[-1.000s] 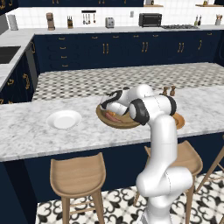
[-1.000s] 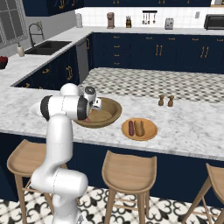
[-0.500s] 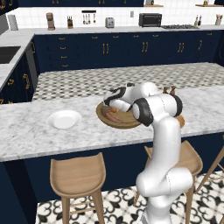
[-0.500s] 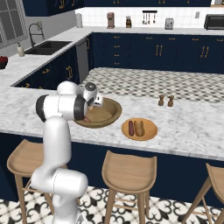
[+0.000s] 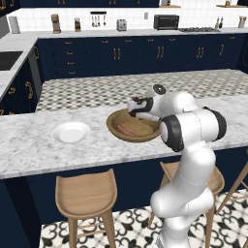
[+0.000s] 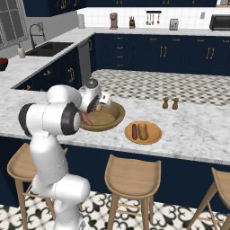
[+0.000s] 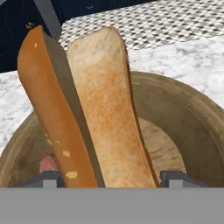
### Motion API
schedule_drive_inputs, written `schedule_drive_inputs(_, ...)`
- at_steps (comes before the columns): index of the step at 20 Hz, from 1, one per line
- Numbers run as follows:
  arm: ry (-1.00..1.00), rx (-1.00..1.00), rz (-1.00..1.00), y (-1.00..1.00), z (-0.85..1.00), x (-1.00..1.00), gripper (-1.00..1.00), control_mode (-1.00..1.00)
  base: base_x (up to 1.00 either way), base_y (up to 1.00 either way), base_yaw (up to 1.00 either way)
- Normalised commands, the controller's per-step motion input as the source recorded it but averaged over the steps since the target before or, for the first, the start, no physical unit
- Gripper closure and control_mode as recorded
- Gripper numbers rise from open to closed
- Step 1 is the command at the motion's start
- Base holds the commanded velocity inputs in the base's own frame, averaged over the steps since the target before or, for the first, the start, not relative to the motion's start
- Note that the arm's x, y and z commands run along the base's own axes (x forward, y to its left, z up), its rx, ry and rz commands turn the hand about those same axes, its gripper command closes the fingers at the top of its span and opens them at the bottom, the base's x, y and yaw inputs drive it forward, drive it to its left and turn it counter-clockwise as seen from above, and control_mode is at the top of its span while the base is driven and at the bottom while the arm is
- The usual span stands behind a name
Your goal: Place one bun and one sausage from the bowl on each plate.
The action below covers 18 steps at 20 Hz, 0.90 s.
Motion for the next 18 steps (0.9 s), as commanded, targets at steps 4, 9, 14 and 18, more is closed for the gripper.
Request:
schedule_drive_inputs(4,0.05,-0.10,-0.11,-0.03,0.75,-0.96,1.00,-1.00,0.00,0.00,0.00)
schedule_drive_inputs(9,0.12,-0.05,-0.01,0.00,0.54,-0.82,1.00,-1.00,0.00,0.00,0.00)
schedule_drive_inputs(14,0.09,0.00,-0.01,-0.27,0.10,-0.86,1.00,-1.00,0.00,0.00,0.00)
schedule_drive_inputs(18,0.07,0.00,-0.05,-0.13,0.04,-0.44,1.00,-1.00,0.00,0.00,0.00)
